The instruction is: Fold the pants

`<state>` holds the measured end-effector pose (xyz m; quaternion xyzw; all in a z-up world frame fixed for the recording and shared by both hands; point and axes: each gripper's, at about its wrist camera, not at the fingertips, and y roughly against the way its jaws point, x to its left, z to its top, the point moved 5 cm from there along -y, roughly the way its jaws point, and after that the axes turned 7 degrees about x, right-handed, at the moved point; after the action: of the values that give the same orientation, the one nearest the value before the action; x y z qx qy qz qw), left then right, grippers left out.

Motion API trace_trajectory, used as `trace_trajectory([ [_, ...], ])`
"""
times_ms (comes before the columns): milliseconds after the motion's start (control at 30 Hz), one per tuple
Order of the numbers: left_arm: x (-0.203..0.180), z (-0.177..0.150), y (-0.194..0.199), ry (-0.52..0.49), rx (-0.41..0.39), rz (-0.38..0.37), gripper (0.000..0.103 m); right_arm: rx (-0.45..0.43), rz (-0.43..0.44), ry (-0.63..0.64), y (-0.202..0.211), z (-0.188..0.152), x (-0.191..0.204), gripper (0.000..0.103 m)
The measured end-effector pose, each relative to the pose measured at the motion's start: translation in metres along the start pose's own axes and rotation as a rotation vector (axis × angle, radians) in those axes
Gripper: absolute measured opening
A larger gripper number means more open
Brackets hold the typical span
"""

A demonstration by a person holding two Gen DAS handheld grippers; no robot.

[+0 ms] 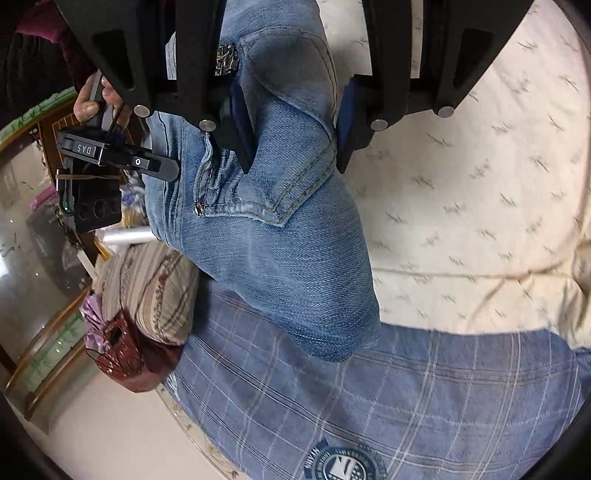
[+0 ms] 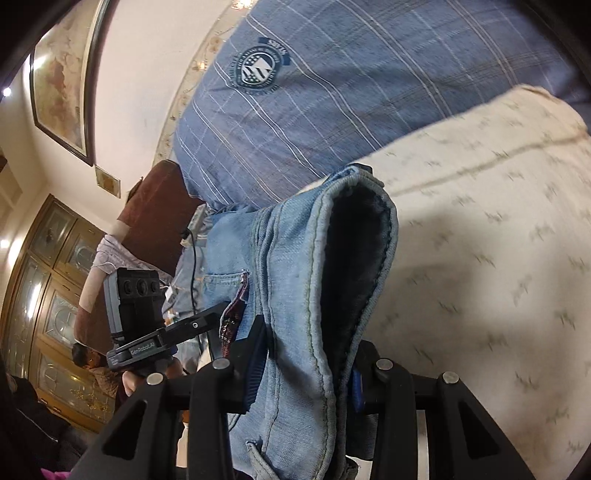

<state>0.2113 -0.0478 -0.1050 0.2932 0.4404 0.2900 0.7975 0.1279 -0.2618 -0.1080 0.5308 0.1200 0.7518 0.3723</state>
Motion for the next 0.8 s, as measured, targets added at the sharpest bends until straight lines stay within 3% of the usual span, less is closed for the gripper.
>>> trace_trajectory([
  [300, 0.036, 0.017, -0.022, 0.069, 0.035, 0.05, 0.043, 0.038, -0.014, -0.045, -0.037, 0.031, -0.01, 0.04],
  [600, 0.085, 0.007, -0.073, 0.178, 0.109, 0.081, 0.043, 0.108, -0.044, -0.159, -0.09, 0.034, -0.067, 0.039],
  [800, 0.096, 0.006, -0.08, 0.199, 0.094, 0.093, 0.054, 0.125, -0.056, -0.193, -0.107, 0.032, -0.094, 0.039],
])
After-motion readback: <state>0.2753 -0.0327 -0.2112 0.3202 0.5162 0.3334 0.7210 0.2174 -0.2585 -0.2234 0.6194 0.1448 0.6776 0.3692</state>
